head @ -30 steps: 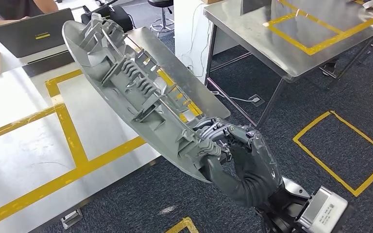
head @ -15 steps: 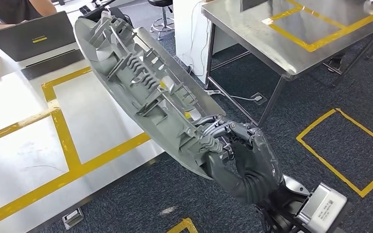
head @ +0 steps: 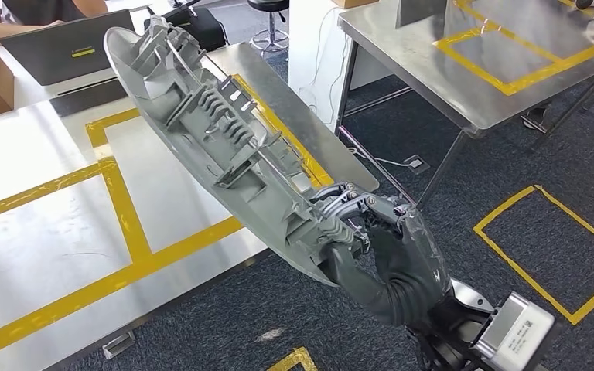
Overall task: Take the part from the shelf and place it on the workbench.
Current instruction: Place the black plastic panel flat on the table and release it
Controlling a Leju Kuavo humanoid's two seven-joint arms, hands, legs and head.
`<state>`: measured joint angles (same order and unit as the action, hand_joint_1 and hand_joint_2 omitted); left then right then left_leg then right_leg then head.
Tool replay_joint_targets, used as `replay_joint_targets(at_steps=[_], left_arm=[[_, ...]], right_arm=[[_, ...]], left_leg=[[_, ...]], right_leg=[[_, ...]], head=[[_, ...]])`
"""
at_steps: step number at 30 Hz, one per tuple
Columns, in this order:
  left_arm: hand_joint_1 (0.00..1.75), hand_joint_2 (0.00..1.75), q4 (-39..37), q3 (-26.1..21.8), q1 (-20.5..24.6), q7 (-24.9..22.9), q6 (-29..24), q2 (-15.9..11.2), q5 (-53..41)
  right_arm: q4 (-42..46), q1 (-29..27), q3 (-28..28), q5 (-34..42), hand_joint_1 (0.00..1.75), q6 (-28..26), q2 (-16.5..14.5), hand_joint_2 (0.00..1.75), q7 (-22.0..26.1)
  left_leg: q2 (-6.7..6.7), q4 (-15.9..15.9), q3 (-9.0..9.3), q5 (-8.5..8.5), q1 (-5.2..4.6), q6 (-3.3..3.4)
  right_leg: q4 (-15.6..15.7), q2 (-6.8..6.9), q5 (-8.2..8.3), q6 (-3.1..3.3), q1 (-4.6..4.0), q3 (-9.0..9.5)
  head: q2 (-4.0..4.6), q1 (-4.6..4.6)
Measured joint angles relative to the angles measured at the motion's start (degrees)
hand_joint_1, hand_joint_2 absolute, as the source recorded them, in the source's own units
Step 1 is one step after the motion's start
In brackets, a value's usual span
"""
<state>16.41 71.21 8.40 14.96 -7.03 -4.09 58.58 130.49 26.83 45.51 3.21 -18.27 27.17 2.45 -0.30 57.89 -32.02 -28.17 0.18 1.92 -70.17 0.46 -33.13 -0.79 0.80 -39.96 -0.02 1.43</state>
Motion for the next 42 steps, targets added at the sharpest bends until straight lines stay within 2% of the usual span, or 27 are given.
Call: replay_joint_targets(at_steps=[1, 2, 3, 5, 6, 8, 10, 12, 14, 16, 17, 18, 19, 21, 23, 25, 27, 29, 31, 32, 33, 34, 35, 37, 39, 41, 42], left_arm=[[0.00, 1.75, 0.00, 0.00, -0.02, 0.01, 0.00, 0.01, 0.00], [0.00, 1.75, 0.00, 0.00, -0.05, 0.01, 0.00, 0.01, 0.00], [0.00, 1.75, 0.00, 0.00, -0.04, 0.00, 0.00, 0.01, 0.00], [0.00, 1.75, 0.00, 0.00, 0.05, 0.01, 0.01, 0.04, -0.01], [0.00, 1.75, 0.01, -0.01, 0.13, 0.02, 0.01, 0.07, -0.02], [0.00, 1.75, 0.02, -0.01, 0.18, 0.03, 0.04, 0.11, -0.05], [0.00, 1.75, 0.01, 0.00, 0.15, 0.04, 0.08, 0.10, -0.08], [0.00, 1.75, 0.01, 0.01, 0.15, 0.04, 0.08, 0.05, -0.09], [0.00, 1.75, 0.02, 0.01, 0.21, 0.04, 0.08, 0.02, -0.09], [0.00, 1.75, 0.01, 0.00, 0.20, 0.04, 0.08, 0.02, -0.09], [0.00, 1.75, 0.00, 0.00, 0.16, 0.04, 0.08, 0.01, -0.09], [0.00, 1.75, 0.00, 0.01, 0.13, 0.03, 0.08, 0.00, -0.09], [0.00, 1.75, 0.00, 0.01, 0.12, 0.03, 0.07, -0.01, -0.09], [0.00, 1.75, 0.01, 0.02, 0.15, 0.02, 0.06, -0.02, -0.09], [0.00, 1.75, 0.01, 0.01, 0.31, 0.02, 0.06, -0.02, -0.12], [0.00, 1.75, 0.01, 0.00, 0.34, 0.02, 0.06, -0.02, -0.15], [0.00, 1.75, 0.01, 0.00, 0.18, 0.02, 0.06, -0.03, -0.18], [0.00, 1.75, 0.02, 0.00, 0.17, 0.03, 0.07, -0.01, -0.22], [0.00, 1.75, 0.02, 0.00, 0.21, 0.04, 0.08, 0.03, -0.26], [0.00, 1.75, 0.01, 0.00, 0.17, 0.03, 0.09, 0.04, -0.26], [0.00, 1.75, 0.01, 0.00, 0.13, 0.03, 0.10, 0.04, -0.26], [0.00, 1.75, 0.01, 0.00, 0.10, 0.03, 0.10, 0.05, -0.26], [0.00, 1.75, 0.02, 0.00, 0.10, 0.03, 0.10, 0.06, -0.26], [0.00, 1.75, 0.02, 0.00, 0.17, 0.04, 0.10, 0.13, -0.26], [0.00, 1.75, 0.02, 0.00, 0.19, 0.04, 0.13, 0.20, -0.26], [0.00, 1.75, 0.02, 0.00, 0.09, 0.04, 0.16, 0.19, -0.26], [0.00, 1.75, 0.02, 0.01, 0.03, 0.04, 0.17, 0.16, -0.27]], right_arm=[[-0.01, -0.02, 0.01, -0.01, 1.75, 0.01, 0.00, 1.75, -0.01], [-0.02, -0.04, 0.01, -0.02, 1.75, 0.02, 0.00, 1.75, -0.01], [-0.02, -0.04, 0.02, -0.02, 1.75, 0.03, 0.00, 1.75, -0.02], [-0.02, -0.03, 0.01, -0.02, 1.75, 0.05, 0.01, 1.75, -0.04], [-0.02, -0.02, -0.01, -0.03, 1.75, 0.06, 0.01, 1.75, -0.05], [-0.01, 0.03, -0.03, -0.06, 1.75, 0.07, 0.01, 1.75, -0.09], [-0.01, 0.06, -0.05, -0.11, 1.75, 0.11, 0.02, 1.75, -0.15], [-0.01, 0.08, -0.05, -0.19, 1.75, 0.16, 0.02, 1.75, -0.21], [-0.01, 0.10, -0.05, -0.29, 1.75, 0.16, 0.00, 1.75, -0.24], [-0.01, 0.09, -0.03, -0.34, 1.75, 0.16, 0.00, 1.75, -0.24], [-0.02, 0.08, -0.01, -0.34, 1.75, 0.18, 0.00, 1.75, -0.25], [-0.02, 0.07, 0.04, -0.34, 1.75, 0.20, 0.00, 1.75, -0.27], [-0.03, 0.06, 0.09, -0.34, 1.75, 0.22, 0.00, 1.75, -0.29], [-0.02, 0.07, 0.15, -0.34, 1.75, 0.24, -0.01, 1.75, -0.33], [-0.01, 0.09, 0.12, -0.36, 1.75, 0.24, -0.01, 1.75, -0.33], [-0.02, 0.12, 0.08, -0.37, 1.75, 0.25, 0.00, 1.75, -0.34], [-0.03, 0.13, 0.06, -0.37, 1.75, 0.27, 0.02, 1.75, -0.38], [-0.03, 0.11, 0.04, -0.40, 1.75, 0.28, 0.04, 1.75, -0.41], [-0.03, 0.05, 0.05, -0.44, 1.75, 0.28, 0.05, 1.75, -0.43], [-0.03, 0.02, 0.07, -0.45, 1.75, 0.28, 0.06, 1.75, -0.46], [-0.03, -0.02, 0.09, -0.45, 1.75, 0.29, 0.07, 1.75, -0.50], [-0.03, -0.03, 0.10, -0.45, 1.75, 0.30, 0.07, 1.75, -0.55], [-0.03, -0.03, 0.10, -0.46, 1.75, 0.31, 0.07, 1.75, -0.60], [-0.02, -0.01, 0.09, -0.48, 1.75, 0.32, 0.08, 1.75, -0.64], [-0.01, 0.00, 0.07, -0.52, 1.75, 0.33, 0.09, 1.75, -0.68], [-0.01, 0.04, 0.04, -0.57, 1.75, 0.34, 0.10, 1.75, -0.73], [-0.01, 0.06, 0.02, -0.58, 1.75, 0.34, 0.11, 1.75, -0.74]], left_leg=[[-0.05, 0.02, 0.01, -0.02, -0.09, 0.05], [-0.14, 0.05, 0.02, -0.04, -0.18, 0.09], [-0.29, 0.11, 0.04, -0.07, -0.23, 0.10], [-0.70, 0.28, 0.07, -0.20, -0.28, -0.01], [-0.89, 0.43, -0.02, -0.29, -0.39, -0.17], [-1.21, 0.57, -0.30, -0.31, -0.43, -0.66], [-1.43, 0.47, -0.40, -0.29, -0.33, -1.29], [-1.21, 1.42, -0.76, -1.27, -0.27, -1.97], [-0.79, 6.35, -2.84, -4.12, -0.07, -2.60], [-0.66, 13.71, -6.21, -7.09, 0.23, -3.10], [-0.64, 15.96, -7.35, -7.45, 0.37, -3.31], [-0.59, 16.12, -7.56, -6.67, 0.50, -3.47], [-0.45, 14.07, -6.72, -4.88, 0.62, -3.58], [0.82, 6.66, -3.51, -0.91, 0.61, -3.58], [2.03, 1.89, -1.41, 0.14, 0.29, -2.83], [1.77, 1.26, -1.27, -0.19, 0.06, -1.78], [1.09, 1.14, -1.40, 0.12, 0.20, -1.07], [0.48, 0.99, -1.38, 0.31, 0.35, -0.48], [-0.24, 1.00, -1.40, 0.31, 0.19, -0.15], [-0.64, 1.01, -1.37, 0.30, 0.08, -0.11], [-1.09, 1.03, -1.33, 0.30, -0.01, -0.09], [-1.57, 1.05, -1.27, 0.29, -0.08, -0.10], [-2.06, 1.06, -1.21, 0.28, -0.12, -0.12], [-2.99, 1.20, -1.36, 0.24, -0.23, -0.40], [-3.71, 1.24, -1.75, 0.35, -0.12, -1.01], [-4.20, 1.18, -1.91, 0.38, 0.11, -1.75], [-3.87, 1.59, -2.06, -0.03, 0.10, -2.10]], right_leg=[[-3.02, 0.00, -0.91, -0.04, 0.00, -1.44], [-4.23, 0.00, -0.76, -0.02, -0.01, -2.07], [-3.12, -0.02, 0.49, 0.10, -0.02, -1.58], [3.97, -0.52, 4.29, 0.62, -0.10, 1.76], [7.69, -0.92, 5.56, 0.91, -0.16, 3.55], [11.35, -1.48, 6.14, 1.28, -0.33, 5.26], [11.76, -1.28, 6.14, 1.59, -0.39, 5.40], [12.40, -0.85, 6.35, 2.11, -0.15, 5.82], [12.81, -0.31, 6.43, 2.50, 0.05, 6.21], [12.78, 0.20, 6.33, 2.65, 0.06, 6.28], [12.74, 0.47, 6.26, 2.66, 0.08, 6.29], [12.64, 0.73, 6.18, 2.60, 0.11, 6.31], [12.50, 0.99, 6.04, 2.48, 0.16, 6.35], [12.03, 1.51, 5.62, 2.00, 0.13, 6.46], [11.62, 2.10, 5.33, 1.34, -0.12, 6.32], [11.54, 2.86, 5.33, 0.72, -0.20, 6.18], [10.77, 2.61, 4.53, 0.15, -0.03, 5.92], [6.00, 1.07, 1.64, -0.18, 0.11, 3.79], [-1.53, 0.13, -1.49, -0.22, 0.10, 0.16], [-3.91, 0.02, -1.92, -0.17, 0.07, -1.09], [-4.31, -0.01, -1.28, -0.04, 0.05, -1.43], [-2.37, -0.12, 0.39, 0.18, 0.02, -0.66], [1.18, -0.54, 2.56, 0.47, 0.00, 0.90], [8.30, -2.26, 5.39, 0.99, 0.00, 4.09], [10.96, -3.19, 5.63, 1.25, -0.13, 5.18], [11.44, -2.47, 5.77, 1.66, -0.17, 5.34], [11.72, -2.04, 5.86, 1.96, -0.08, 5.54]], head=[[0.00, 0.13], [0.00, 0.20], [0.00, 0.26], [0.00, 0.37], [0.00, 0.42], [0.00, 0.50], [0.00, 0.52], [0.00, 0.33], [0.00, -0.10], [0.00, -0.41], [0.00, -0.49], [0.00, -0.56], [0.00, -0.62], [0.00, -0.78], [0.00, -0.93], [0.00, -0.86], [0.00, -0.63], [0.00, -0.15], [0.00, 0.38], [0.00, 0.52], [0.00, 0.61], [0.00, 0.65], [0.00, 0.71], [0.00, 0.79], [0.00, 0.84], [0.00, 0.87], [0.00, 0.75]])
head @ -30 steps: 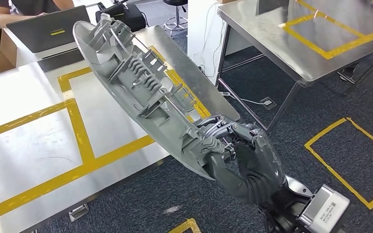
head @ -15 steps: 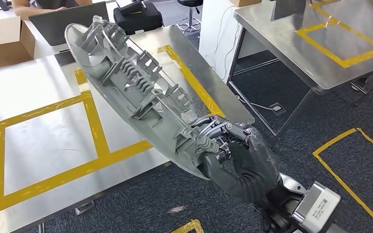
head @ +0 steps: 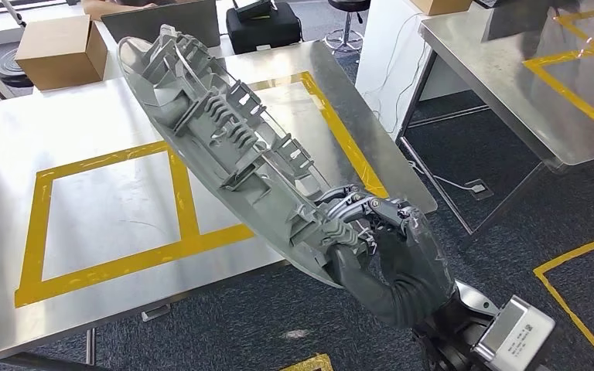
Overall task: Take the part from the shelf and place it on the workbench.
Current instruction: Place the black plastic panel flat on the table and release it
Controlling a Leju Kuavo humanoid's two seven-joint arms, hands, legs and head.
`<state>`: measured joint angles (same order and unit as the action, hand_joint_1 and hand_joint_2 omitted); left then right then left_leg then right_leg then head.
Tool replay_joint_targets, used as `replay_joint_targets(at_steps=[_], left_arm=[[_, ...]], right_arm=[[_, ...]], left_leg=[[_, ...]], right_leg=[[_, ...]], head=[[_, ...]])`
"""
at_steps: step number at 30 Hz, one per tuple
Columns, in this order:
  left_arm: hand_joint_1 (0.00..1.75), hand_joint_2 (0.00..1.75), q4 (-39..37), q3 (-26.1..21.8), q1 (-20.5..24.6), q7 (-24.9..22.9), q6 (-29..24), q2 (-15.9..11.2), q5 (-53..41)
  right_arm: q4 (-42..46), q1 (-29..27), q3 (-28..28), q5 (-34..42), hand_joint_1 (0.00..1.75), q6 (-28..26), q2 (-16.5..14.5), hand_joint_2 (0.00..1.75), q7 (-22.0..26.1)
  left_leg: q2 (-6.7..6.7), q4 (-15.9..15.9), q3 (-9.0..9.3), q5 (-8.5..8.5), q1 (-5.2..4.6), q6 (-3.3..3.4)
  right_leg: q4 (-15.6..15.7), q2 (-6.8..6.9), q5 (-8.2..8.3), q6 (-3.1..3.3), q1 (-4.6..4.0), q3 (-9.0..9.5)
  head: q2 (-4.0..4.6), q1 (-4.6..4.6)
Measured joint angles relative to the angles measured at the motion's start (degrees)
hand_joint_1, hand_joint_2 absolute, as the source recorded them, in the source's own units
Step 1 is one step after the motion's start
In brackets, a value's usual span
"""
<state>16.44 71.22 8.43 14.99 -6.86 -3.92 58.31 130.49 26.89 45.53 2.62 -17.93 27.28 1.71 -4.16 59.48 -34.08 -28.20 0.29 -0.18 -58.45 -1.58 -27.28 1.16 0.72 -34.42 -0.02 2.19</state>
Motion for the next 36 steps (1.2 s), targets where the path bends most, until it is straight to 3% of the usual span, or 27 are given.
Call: replay_joint_targets(at_steps=[2, 4, 6, 7, 10, 12, 16, 21, 27, 36], left_arm=[[0.00, 1.75, 0.00, 0.01, 0.05, 0.00, 0.00, -0.06, -0.01], [0.00, 1.75, 0.00, 0.01, 0.12, 0.00, -0.01, -0.07, 0.00], [0.00, 1.75, 0.00, -0.01, 0.08, 0.00, -0.01, -0.10, 0.00], [0.00, 1.75, 0.00, 0.00, 0.05, 0.00, -0.01, -0.12, 0.00], [0.00, 1.75, 0.00, 0.01, 0.06, 0.00, -0.01, -0.18, -0.01], [0.00, 1.75, 0.00, -0.01, 0.02, 0.00, -0.01, -0.18, -0.01], [0.00, 1.75, 0.00, 0.00, -0.40, 0.01, -0.03, -0.16, -0.01], [0.00, 1.75, 0.00, -0.01, -0.32, 0.00, -0.03, -0.16, -0.02], [0.00, 1.75, 0.00, -0.01, -0.28, -0.01, -0.03, -0.16, -0.14], [0.00, 1.75, 0.00, -0.01, 0.23, -0.46, 0.05, -0.16, -0.67]], right_arm=[[-0.01, -0.01, -0.03, -0.03, 1.75, -0.03, 0.00, 1.75, -0.02], [-0.02, -0.02, -0.03, -0.06, 1.75, -0.07, 0.00, 1.75, -0.04], [-0.02, -0.07, 0.02, -0.07, 1.75, -0.07, 0.00, 1.75, -0.05], [-0.02, -0.09, 0.04, -0.07, 1.75, -0.05, 0.00, 1.75, -0.05], [-0.01, -0.09, 0.02, -0.07, 1.75, -0.03, 0.00, 1.75, -0.07], [-0.01, -0.06, -0.03, -0.04, 1.75, -0.10, 0.00, 1.75, -0.08], [-0.02, -0.11, -0.07, 0.28, 1.75, -0.19, 0.00, 1.75, -0.20], [-0.06, -0.08, -0.08, 1.17, 1.75, -0.09, 0.00, 1.75, -0.68], [-0.82, 0.14, 0.00, 2.68, 1.75, 0.83, 0.01, 1.75, -2.08], [-3.44, 2.42, 0.93, 6.00, 1.75, 2.94, -0.05, 1.75, -4.37]], left_leg=[[1.52, 3.60, -1.55, -2.35, 0.03, -0.59], [2.73, 10.39, -4.61, -5.46, 0.23, -1.09], [3.13, 13.87, -6.16, -5.92, 0.38, -1.40], [3.30, 12.59, -5.56, -4.67, 0.42, -1.44], [4.11, 2.48, -0.59, -0.08, 0.32, -0.97], [4.36, -0.55, 0.86, 0.23, 0.08, -0.35], [4.26, -0.90, 0.81, 0.31, 0.00, 0.02], [4.27, -0.89, 0.82, 0.27, -0.04, 0.44], [4.28, -0.88, 0.83, 0.25, -0.07, 0.50], [4.28, -0.91, 0.88, 0.30, 0.06, 0.42]], right_leg=[[0.49, 1.02, 0.11, 0.53, 0.21, 0.46], [0.51, 2.00, -0.03, 0.79, 0.17, 0.66], [0.43, 2.94, -0.19, 0.81, 0.14, 0.73], [0.36, 3.34, -0.29, 0.74, 0.14, 0.79], [0.11, 4.16, -0.69, 0.16, 0.03, 1.04], [-0.05, 4.48, -0.80, -0.44, -0.16, 0.90], [0.05, 4.51, -0.72, -0.30, -0.24, 0.88], [0.79, 4.47, -0.33, -0.93, -0.24, 1.22], [0.95, 4.47, -0.22, -1.29, -0.23, 1.26], [0.79, 4.47, -0.27, -1.25, -0.35, 1.19]], head=[[0.00, -0.45], [0.00, -0.86], [0.00, -1.09], [0.00, -1.18], [0.00, -1.40], [0.00, -1.42], [0.00, -1.20], [0.00, -1.14], [0.00, -1.16], [0.00, -1.19]])
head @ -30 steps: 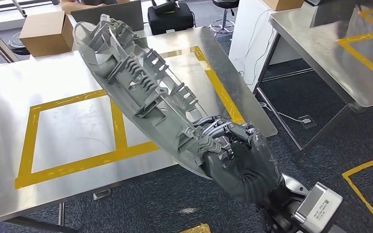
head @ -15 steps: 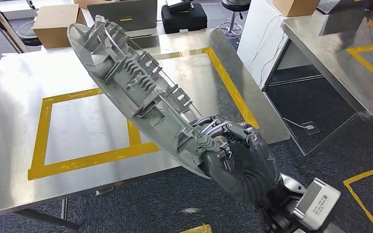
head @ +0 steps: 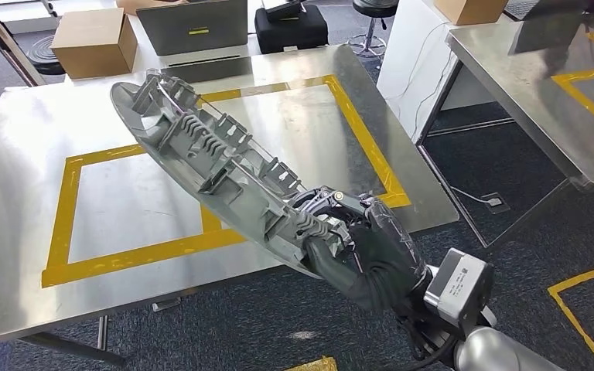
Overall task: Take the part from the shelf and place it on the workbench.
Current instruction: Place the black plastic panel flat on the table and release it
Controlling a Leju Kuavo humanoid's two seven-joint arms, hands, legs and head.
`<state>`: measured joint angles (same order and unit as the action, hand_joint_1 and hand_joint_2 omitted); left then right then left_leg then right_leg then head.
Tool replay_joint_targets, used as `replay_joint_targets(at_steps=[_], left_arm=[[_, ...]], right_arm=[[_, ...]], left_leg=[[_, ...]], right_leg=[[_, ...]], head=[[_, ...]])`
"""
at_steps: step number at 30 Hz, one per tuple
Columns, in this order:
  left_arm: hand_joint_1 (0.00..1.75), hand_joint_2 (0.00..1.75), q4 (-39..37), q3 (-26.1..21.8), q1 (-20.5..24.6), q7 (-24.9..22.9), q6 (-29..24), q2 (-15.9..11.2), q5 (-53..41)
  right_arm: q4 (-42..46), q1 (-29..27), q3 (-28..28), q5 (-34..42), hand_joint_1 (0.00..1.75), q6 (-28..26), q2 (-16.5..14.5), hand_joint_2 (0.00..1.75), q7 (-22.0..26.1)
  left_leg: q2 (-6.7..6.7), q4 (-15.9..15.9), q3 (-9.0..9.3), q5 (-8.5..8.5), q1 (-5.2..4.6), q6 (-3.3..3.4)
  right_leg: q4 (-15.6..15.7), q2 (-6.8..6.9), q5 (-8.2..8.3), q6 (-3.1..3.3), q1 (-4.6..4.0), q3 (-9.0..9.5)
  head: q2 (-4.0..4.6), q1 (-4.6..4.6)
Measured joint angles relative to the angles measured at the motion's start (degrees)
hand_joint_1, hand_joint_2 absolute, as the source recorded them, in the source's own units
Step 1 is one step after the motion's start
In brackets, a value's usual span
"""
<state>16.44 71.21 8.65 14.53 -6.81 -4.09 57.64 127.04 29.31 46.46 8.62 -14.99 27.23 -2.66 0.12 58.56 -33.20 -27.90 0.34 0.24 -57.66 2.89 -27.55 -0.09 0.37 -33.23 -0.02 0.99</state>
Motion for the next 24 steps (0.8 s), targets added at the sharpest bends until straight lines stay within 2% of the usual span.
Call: replay_joint_targets(at_steps=[14, 24], left_arm=[[0.00, 1.75, 0.00, 0.02, 0.95, -1.31, 0.52, -0.02, -2.14], [0.00, 1.75, 0.02, 0.02, 1.84, -2.84, 1.37, -0.01, -4.37]], right_arm=[[-8.79, 5.52, 2.78, 5.57, 1.75, 2.75, -0.41, 1.75, -4.08], [-19.17, 13.53, 6.76, 8.57, 1.75, 6.64, -1.40, 1.75, -9.58]], left_leg=[[0.01, -0.01, 0.00, 0.03, 0.03, -0.05], [0.00, -0.01, -0.01, 0.04, 0.03, -0.06]], right_leg=[[-0.10, -0.01, -0.02, 0.04, -0.03, -0.02], [-0.12, 0.00, -0.02, 0.05, -0.03, -0.03]], head=[[0.00, 0.01], [0.00, 0.01]])
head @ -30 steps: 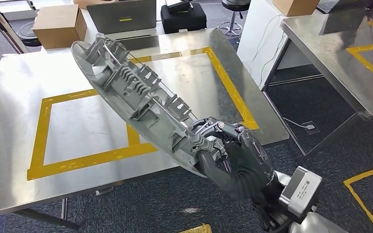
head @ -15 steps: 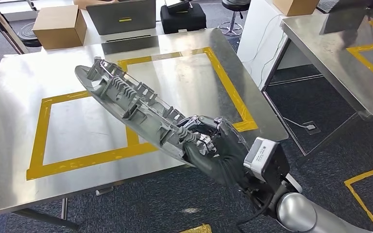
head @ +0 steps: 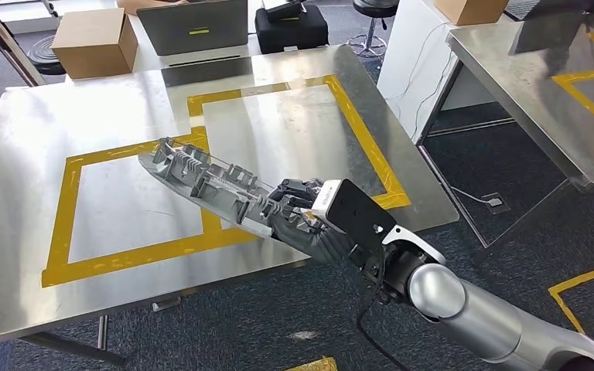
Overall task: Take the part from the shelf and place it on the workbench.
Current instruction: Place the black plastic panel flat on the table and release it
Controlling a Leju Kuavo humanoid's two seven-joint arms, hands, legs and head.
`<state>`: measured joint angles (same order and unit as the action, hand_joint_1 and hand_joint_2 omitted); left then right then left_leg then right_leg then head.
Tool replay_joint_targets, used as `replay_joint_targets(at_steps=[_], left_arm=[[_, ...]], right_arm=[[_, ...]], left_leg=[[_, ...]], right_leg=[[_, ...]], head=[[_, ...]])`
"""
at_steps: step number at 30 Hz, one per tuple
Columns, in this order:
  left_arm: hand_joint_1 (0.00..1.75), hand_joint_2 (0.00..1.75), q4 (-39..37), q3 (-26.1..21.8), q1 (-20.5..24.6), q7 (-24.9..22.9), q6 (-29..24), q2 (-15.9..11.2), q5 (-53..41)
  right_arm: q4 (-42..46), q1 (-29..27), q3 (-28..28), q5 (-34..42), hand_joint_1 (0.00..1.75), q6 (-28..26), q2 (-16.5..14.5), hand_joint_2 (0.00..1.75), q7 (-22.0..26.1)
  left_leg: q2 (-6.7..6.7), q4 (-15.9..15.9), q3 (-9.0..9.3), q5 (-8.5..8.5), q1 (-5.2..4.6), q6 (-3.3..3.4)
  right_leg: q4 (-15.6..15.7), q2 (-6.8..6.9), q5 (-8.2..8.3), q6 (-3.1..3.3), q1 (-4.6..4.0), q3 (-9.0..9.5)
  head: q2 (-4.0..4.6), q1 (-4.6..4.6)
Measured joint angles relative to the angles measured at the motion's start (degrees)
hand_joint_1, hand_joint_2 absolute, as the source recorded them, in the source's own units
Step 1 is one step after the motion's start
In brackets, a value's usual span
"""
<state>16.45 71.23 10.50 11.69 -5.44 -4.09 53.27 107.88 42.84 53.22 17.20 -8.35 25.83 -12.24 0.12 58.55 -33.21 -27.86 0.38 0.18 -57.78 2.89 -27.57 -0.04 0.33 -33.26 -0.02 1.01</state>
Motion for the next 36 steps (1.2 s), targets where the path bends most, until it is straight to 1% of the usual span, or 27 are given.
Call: replay_joint_targets(at_steps=[5, 10, 18, 23, 28, 32, 36], left_arm=[[0.00, 1.75, 0.01, 0.00, 0.33, -0.98, 0.28, 0.01, -1.33], [0.00, 1.75, 0.14, 0.00, 0.74, -1.70, 0.64, 0.03, -2.28], [0.00, 1.75, 0.27, -0.01, 0.79, -2.67, 0.76, 0.05, -3.77], [0.00, 1.75, 0.39, -0.02, 0.81, -3.85, -0.02, 0.09, -5.49], [0.00, 1.75, 0.44, -0.02, 0.86, -5.32, -0.52, 0.23, -7.20], [0.00, 1.75, 0.44, -0.02, 0.96, -5.77, -0.37, 0.43, -8.10], [0.00, 1.75, 0.44, -0.13, 1.24, -6.02, -0.14, 0.57, -8.89]], right_arm=[[-6.27, 4.47, 3.04, 1.65, 1.75, 3.32, -0.97, 1.75, -1.99], [-12.93, 7.91, 7.03, 1.96, 1.75, 6.25, -2.69, 1.75, -3.94], [-22.89, 9.12, 12.74, 0.00, 1.75, 8.84, -5.14, 1.75, -4.68], [-29.72, 9.53, 15.98, -4.31, 1.75, 9.88, -7.05, 1.75, -5.51], [-37.55, 10.69, 18.27, -10.69, 1.75, 8.97, -9.61, 1.75, -6.62], [-44.25, 12.52, 19.44, -15.72, 1.75, 5.34, -11.78, 1.75, -7.32], [-50.60, 15.30, 19.44, -18.35, 1.75, 1.77, -13.97, 1.75, -7.34]], left_leg=[[0.00, 0.00, 0.00, 0.00, 0.00, 0.00], [0.00, 0.00, 0.02, 0.01, 0.01, -0.01], [-0.01, 0.00, 0.03, 0.04, 0.01, -0.02], [0.00, 0.00, 0.08, 0.04, 0.02, -0.03], [0.00, 0.00, 0.10, 0.12, 0.02, -0.02], [0.00, 0.00, 0.10, 0.19, 0.01, 0.00], [0.00, 0.00, 0.09, 0.23, 0.00, 0.01]], right_leg=[[-0.02, -0.01, 0.00, 0.00, 0.00, 0.00], [-0.02, 0.00, 0.00, 0.00, -0.01, 0.01], [-0.02, 0.01, 0.00, 0.02, -0.01, 0.02], [-0.02, 0.01, 0.00, 0.02, -0.01, 0.06], [-0.03, 0.03, 0.03, 0.03, -0.01, 0.09], [-0.03, 0.03, 0.09, 0.05, 0.00, 0.09], [-0.04, 0.01, 0.13, 0.04, 0.00, 0.08]], head=[[0.00, 0.01], [0.00, -0.01], [0.00, -0.01], [0.00, -0.01], [0.00, 0.01], [0.00, 0.00], [0.00, 0.01]])
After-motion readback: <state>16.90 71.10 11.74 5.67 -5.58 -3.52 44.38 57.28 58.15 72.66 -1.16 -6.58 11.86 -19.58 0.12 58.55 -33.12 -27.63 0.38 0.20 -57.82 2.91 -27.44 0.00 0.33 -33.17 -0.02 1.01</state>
